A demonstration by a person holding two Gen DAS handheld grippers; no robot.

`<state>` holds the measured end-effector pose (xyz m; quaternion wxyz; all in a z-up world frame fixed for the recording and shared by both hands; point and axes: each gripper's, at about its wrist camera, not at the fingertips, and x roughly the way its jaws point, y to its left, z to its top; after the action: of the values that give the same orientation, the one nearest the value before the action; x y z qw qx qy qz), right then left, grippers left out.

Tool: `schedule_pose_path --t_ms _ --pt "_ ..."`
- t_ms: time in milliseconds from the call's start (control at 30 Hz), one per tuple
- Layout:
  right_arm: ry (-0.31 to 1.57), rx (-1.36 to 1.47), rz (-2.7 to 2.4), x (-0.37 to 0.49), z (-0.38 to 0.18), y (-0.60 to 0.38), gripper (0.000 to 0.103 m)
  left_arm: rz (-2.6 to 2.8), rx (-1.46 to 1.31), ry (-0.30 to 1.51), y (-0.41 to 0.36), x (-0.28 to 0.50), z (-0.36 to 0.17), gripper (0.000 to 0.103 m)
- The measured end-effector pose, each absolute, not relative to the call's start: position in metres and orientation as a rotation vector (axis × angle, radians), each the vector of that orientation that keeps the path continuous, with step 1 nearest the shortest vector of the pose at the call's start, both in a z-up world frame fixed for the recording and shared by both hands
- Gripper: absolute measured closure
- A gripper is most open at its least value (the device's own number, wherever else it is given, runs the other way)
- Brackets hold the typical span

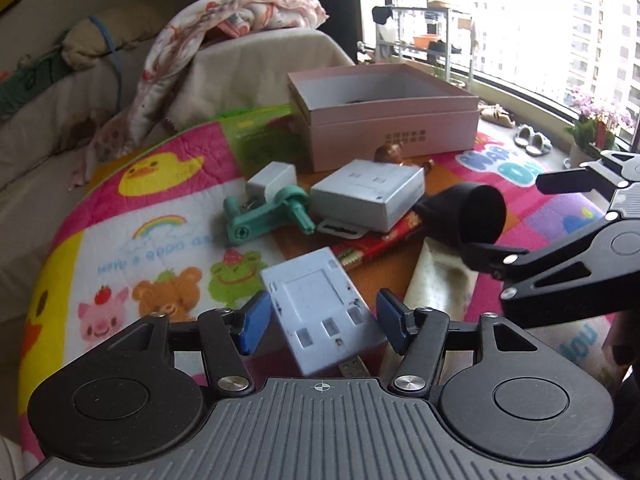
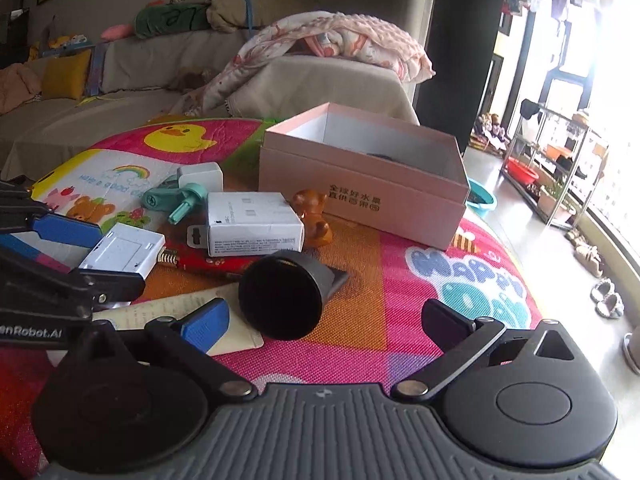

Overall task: Organize rigid objects
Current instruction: 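Grasp the black cylindrical nozzle with the right gripper while the left holds the white charger, then lower the white charger and black nozzle into the pink box and release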

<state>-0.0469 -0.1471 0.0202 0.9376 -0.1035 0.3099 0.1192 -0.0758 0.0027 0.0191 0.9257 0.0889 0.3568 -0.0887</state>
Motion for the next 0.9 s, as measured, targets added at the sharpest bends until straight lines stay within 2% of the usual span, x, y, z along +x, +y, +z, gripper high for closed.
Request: schedule_pose_path --t_ms 100,300,500,533,600,633,667,733,767,900 --pt "0.632 -0.218 0.244 -0.048 0.019 -0.146 0.001 -0.132 0.173 0.759 0.021 -0.073 0.013 0.039" --pt "0.631 -0.191 0.276 -0.047 0.021 -0.144 0.001 -0.219 -0.070 0.764 0.052 -0.062 0.013 0.041" --pt "0.655 -0.105 0.302 -0.026 0.025 -0.141 0.002 -0.273 0.075 0.741 0.031 -0.056 0.009 0.041" --pt "0.670 -0.083 0.294 -0.020 0.024 -0.142 0.005 -0.274 0.107 0.736 0.028 -0.058 0.009 0.041" --pt "0.723 -0.038 0.293 -0.006 0.020 -0.144 0.011 -0.270 0.098 0.738 0.029 -0.062 0.009 0.049" --pt "0.752 -0.021 0.304 -0.001 0.018 -0.145 0.023 -0.265 0.085 0.740 0.030 -0.064 0.011 0.050" --pt "0.776 -0.016 0.319 0.002 0.017 -0.146 0.040 -0.270 0.078 0.742 0.033 -0.066 0.012 0.050" --pt "0.765 -0.051 0.321 -0.002 0.021 -0.147 0.049 -0.279 0.081 0.732 0.035 -0.073 0.014 0.050" --pt "0.759 -0.070 0.328 -0.006 0.024 -0.150 0.054 -0.289 0.091 0.725 0.035 -0.077 0.016 0.050" --pt "0.763 -0.103 0.386 -0.023 0.040 -0.169 0.054 -0.365 0.091 0.705 0.035 -0.087 0.027 0.050"
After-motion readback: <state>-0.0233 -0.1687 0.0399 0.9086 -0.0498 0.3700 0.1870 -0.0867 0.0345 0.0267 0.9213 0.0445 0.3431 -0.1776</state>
